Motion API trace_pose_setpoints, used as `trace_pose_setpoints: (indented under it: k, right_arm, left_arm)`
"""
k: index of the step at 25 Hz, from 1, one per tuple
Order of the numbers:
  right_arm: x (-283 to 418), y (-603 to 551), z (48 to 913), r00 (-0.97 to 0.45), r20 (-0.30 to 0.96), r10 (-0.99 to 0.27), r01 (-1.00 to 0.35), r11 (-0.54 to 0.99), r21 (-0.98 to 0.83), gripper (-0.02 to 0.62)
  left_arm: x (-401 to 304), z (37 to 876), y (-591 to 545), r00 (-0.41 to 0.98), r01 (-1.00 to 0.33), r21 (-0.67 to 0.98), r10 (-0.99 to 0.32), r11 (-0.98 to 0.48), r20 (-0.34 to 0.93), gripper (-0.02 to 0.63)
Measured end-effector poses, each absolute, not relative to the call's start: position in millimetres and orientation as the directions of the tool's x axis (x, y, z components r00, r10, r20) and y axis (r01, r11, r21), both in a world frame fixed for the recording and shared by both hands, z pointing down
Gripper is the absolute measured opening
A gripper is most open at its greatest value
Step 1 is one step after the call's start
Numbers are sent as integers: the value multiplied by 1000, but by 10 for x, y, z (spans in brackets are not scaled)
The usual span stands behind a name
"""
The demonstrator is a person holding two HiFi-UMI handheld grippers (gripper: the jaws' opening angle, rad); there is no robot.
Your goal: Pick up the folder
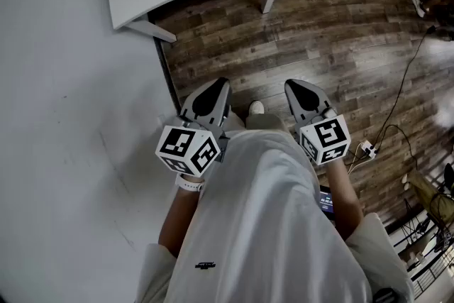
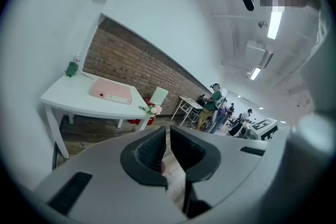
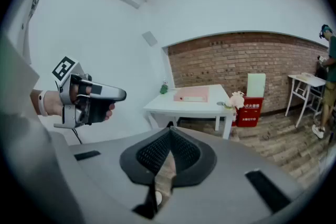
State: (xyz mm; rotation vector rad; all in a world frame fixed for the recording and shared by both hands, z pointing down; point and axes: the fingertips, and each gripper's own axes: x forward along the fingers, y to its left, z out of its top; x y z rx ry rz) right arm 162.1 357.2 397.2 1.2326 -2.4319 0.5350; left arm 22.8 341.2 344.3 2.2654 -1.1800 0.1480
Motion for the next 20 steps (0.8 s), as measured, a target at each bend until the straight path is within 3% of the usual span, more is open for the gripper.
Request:
trace_pose_setpoints:
  k: [7,20]
  right_arm:
    - [1295,3534,3540,-624,378,-684,-763,638,-106,5]
    - [1530,3434,3181,-619,295,-728,-777,621,-98,25]
  left_arm:
    - [77,3362,3582,531,-831,388,-775,-398,342,37]
    - [222,3224,3665,508,-855,313,-786,-413,352,32]
